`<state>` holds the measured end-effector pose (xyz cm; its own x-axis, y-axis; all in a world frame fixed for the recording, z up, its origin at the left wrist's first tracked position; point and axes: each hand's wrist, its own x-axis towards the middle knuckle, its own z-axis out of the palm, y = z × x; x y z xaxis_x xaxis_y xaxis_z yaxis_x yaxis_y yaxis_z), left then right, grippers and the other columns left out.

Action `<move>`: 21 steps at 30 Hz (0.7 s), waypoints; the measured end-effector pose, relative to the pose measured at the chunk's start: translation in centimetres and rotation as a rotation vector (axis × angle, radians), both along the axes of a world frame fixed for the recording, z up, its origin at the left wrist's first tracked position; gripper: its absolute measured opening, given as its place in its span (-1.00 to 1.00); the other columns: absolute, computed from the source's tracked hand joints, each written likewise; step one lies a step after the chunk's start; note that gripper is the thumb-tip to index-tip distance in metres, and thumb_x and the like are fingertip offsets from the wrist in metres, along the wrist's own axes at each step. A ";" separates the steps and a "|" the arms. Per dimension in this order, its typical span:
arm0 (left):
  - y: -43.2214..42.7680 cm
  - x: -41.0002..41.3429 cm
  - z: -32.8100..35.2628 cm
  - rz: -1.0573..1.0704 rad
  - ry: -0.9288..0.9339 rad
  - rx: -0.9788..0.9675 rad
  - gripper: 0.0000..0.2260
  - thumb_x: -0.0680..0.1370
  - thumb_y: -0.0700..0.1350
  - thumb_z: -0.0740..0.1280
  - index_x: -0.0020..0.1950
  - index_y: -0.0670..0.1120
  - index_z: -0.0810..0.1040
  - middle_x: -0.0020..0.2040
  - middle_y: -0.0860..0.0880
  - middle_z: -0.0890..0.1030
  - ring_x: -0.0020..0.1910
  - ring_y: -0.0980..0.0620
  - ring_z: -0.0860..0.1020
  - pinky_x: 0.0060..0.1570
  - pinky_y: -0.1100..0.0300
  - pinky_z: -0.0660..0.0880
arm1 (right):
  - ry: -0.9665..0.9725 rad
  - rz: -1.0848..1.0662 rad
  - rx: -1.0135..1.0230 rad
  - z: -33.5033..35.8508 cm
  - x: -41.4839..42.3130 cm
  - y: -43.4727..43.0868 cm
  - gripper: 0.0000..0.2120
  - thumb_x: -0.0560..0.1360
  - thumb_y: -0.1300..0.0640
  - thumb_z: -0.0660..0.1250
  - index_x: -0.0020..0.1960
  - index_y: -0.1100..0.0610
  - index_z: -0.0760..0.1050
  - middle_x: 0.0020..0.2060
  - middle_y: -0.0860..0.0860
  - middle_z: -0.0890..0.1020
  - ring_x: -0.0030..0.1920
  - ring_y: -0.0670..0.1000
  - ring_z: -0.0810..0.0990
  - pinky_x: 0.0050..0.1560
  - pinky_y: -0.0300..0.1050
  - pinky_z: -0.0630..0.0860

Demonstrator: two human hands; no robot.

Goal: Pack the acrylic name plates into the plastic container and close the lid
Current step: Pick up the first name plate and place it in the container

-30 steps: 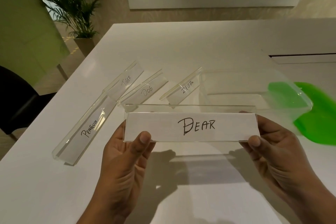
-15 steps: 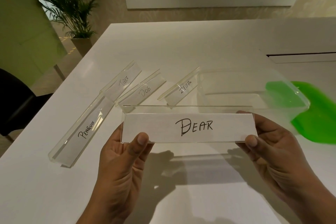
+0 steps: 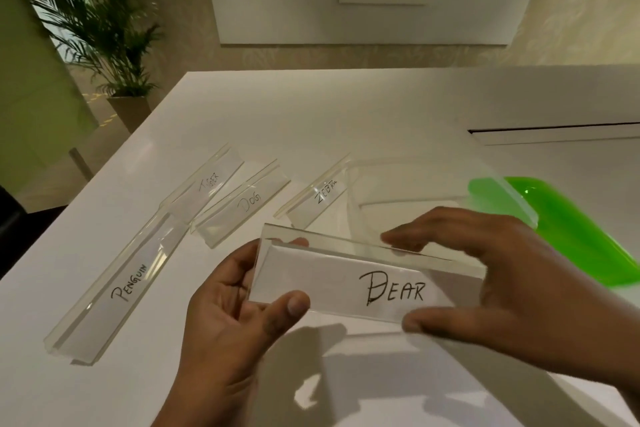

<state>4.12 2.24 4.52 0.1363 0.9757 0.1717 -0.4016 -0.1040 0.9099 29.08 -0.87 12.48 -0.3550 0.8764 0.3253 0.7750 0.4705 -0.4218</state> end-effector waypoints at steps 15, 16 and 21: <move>3.1 -0.7 -3.0 0.101 0.689 0.205 -0.30 0.34 0.49 0.27 0.39 0.18 0.40 0.34 0.22 0.53 0.32 0.16 0.48 0.25 0.10 0.45 | -0.274 -0.131 0.071 3.2 1.5 3.7 -0.46 0.16 -0.27 0.43 0.09 -0.11 0.51 -0.10 -0.23 0.59 -0.13 -0.18 0.56 -0.11 -0.10 0.56; 3.5 -1.0 -3.8 0.152 0.889 0.198 -0.28 0.35 0.51 0.22 0.42 0.20 0.37 0.38 0.25 0.47 0.35 0.18 0.44 0.27 0.13 0.40 | -0.278 -0.142 0.076 3.4 2.0 4.6 -0.45 0.15 -0.27 0.43 0.09 -0.09 0.51 -0.10 -0.21 0.59 -0.13 -0.15 0.57 -0.10 -0.06 0.56; 4.4 -1.7 -7.4 0.185 1.432 0.220 -0.11 0.35 0.50 0.00 0.56 0.02 0.18 0.58 0.08 0.19 0.56 0.09 0.07 0.49 0.09 0.01 | -0.325 -0.237 0.044 3.2 4.5 9.0 -0.43 0.09 -0.27 0.43 0.06 -0.14 0.47 -0.10 -0.21 0.58 -0.10 -0.11 0.56 -0.11 0.02 0.57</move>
